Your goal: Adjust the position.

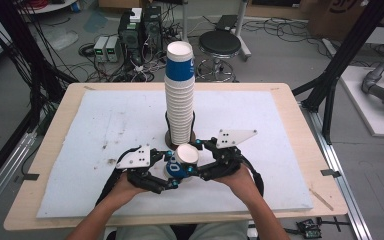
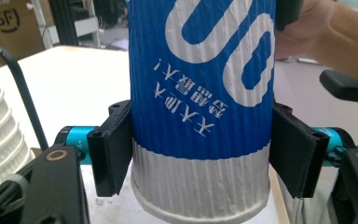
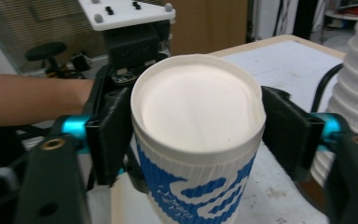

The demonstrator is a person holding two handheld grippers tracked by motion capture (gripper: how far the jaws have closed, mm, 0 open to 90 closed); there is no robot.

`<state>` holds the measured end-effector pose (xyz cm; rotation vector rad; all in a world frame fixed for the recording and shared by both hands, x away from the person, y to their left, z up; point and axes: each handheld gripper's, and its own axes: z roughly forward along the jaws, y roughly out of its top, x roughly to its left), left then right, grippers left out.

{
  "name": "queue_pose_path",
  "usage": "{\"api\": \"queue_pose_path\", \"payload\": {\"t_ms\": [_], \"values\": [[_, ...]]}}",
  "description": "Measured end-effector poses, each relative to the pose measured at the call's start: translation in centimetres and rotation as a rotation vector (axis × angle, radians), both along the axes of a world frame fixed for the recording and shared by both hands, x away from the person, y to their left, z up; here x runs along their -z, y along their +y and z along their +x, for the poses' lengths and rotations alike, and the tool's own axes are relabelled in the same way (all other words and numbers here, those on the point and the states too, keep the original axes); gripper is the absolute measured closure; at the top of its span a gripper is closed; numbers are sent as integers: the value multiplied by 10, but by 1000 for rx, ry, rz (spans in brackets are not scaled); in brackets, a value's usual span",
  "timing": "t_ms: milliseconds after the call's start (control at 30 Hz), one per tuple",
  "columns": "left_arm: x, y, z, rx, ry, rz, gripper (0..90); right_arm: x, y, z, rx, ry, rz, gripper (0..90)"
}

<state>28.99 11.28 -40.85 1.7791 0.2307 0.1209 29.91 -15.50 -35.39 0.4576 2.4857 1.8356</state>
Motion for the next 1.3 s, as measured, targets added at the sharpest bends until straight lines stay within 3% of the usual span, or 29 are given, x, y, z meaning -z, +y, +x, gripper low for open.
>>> {"api": "queue_pose_path", "payload": {"t_ms": [33,367,533,567,600,633,667,933,1300], "values": [[-2,0,0,0,3,12,296,-1,0,0,33,-18,-6,206],[-18,11,6,-21,17,92,303,-17,-18,-2,32,-77,-12,206],[-26,12,8,-5,11,182,303,-27,-25,0,17,-121,-77,200],[-28,12,8,1,8,197,303,-31,-25,1,4,-129,-124,200],[-30,11,9,4,6,203,303,-31,-25,1,4,-129,-124,200],[-32,11,9,9,7,211,303,-34,-24,4,-23,-150,-173,200],[-33,10,9,13,8,217,303,-34,-24,4,-23,-150,-173,200],[-47,3,15,54,-11,319,302,-47,-11,11,-100,-180,-329,200],[-60,-11,20,94,-19,424,302,-57,5,14,-175,-192,-458,200]]}}
